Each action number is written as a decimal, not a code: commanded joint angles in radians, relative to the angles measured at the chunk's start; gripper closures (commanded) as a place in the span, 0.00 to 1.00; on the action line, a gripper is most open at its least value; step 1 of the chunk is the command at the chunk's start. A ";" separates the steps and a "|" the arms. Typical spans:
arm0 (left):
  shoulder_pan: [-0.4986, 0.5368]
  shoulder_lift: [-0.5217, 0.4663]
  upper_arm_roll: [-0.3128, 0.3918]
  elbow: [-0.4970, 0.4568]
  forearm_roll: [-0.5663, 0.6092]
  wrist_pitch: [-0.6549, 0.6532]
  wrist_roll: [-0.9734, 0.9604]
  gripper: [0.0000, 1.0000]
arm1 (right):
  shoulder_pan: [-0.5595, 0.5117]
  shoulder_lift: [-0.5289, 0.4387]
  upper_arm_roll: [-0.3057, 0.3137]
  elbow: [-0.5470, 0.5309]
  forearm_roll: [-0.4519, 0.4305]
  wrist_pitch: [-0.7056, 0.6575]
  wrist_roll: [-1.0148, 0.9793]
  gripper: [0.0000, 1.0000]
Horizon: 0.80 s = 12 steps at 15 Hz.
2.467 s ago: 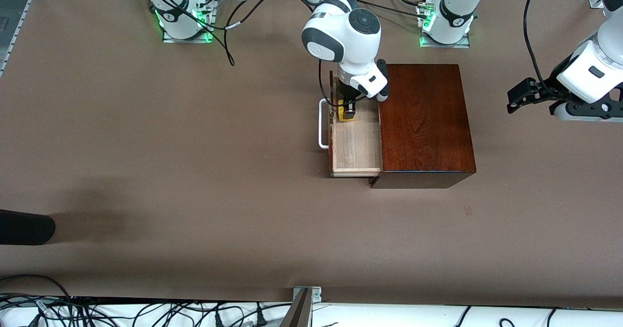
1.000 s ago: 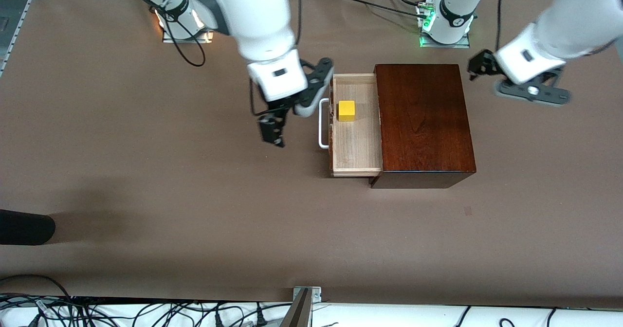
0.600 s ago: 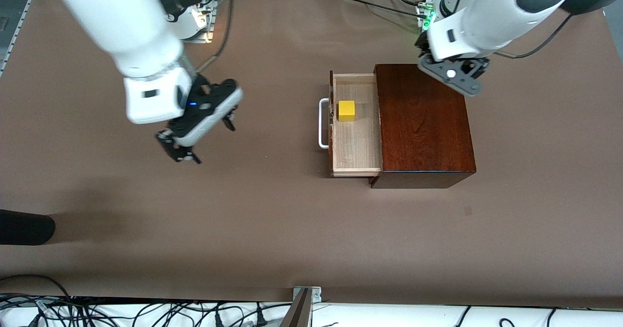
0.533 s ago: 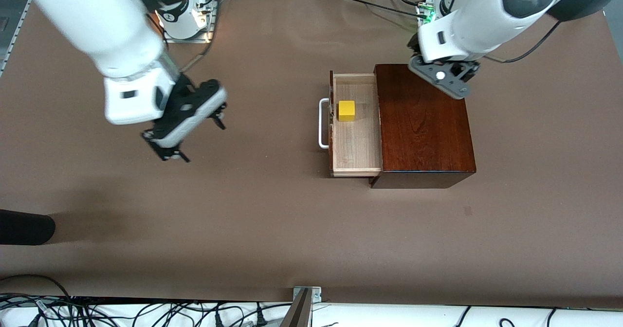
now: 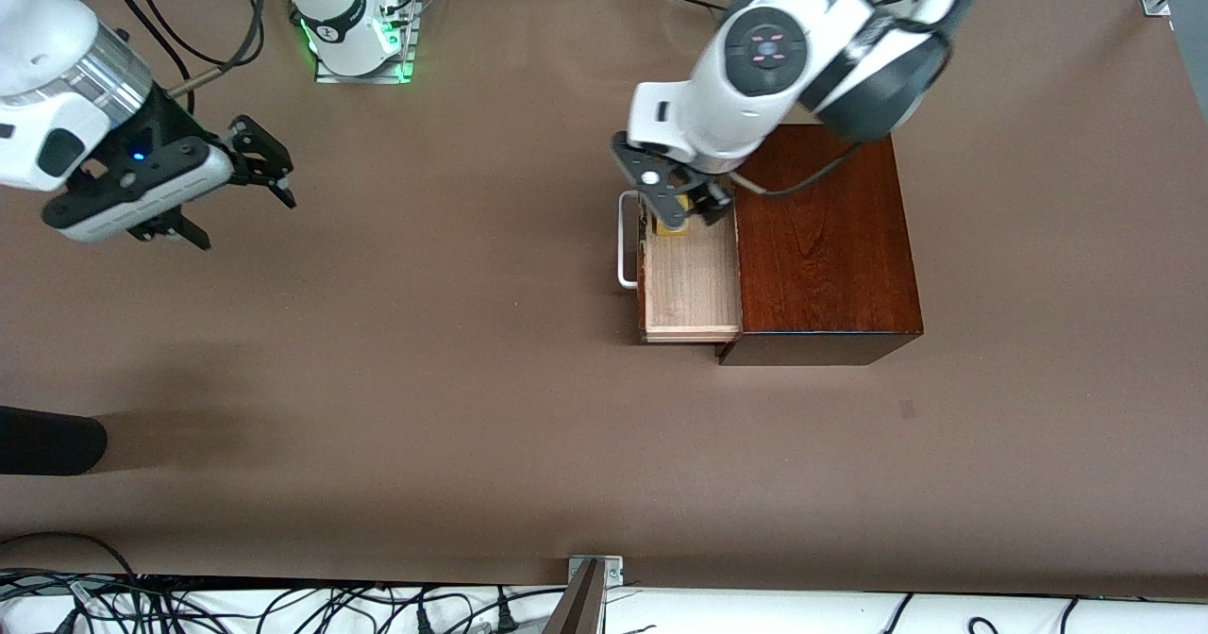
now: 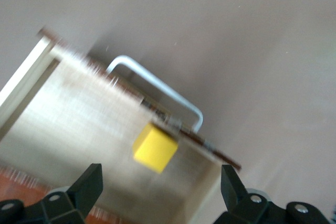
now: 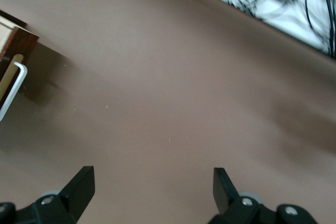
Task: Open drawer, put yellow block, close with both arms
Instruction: 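Withdraw the right gripper while the left gripper reaches the drawer handle, then push the drawer shut into the box with the left gripper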
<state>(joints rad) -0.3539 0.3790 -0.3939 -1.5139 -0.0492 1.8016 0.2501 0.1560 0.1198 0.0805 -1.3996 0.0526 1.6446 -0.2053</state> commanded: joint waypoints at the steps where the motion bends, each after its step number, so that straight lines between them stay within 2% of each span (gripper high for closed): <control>1: -0.106 0.076 0.003 0.046 0.138 0.073 0.034 0.00 | -0.003 -0.055 -0.037 -0.059 0.023 -0.064 0.107 0.00; 3: -0.141 0.138 0.004 0.046 0.161 0.149 0.060 0.00 | -0.003 -0.057 -0.059 -0.059 0.023 -0.095 0.144 0.00; 6: -0.146 0.247 0.006 0.050 0.161 0.290 0.265 0.00 | -0.003 -0.060 -0.087 -0.062 0.007 -0.094 0.141 0.00; 8: -0.151 0.276 0.010 0.050 0.163 0.314 0.356 0.00 | -0.003 -0.063 -0.108 -0.076 0.003 -0.094 0.138 0.00; 12: -0.154 0.297 0.007 0.034 0.316 0.305 0.382 0.00 | -0.003 -0.077 -0.142 -0.125 0.001 -0.077 0.136 0.00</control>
<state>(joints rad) -0.5016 0.6643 -0.3812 -1.5005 0.2036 2.1283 0.6002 0.1551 0.0824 -0.0511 -1.4720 0.0526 1.5549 -0.0818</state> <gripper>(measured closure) 0.000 0.000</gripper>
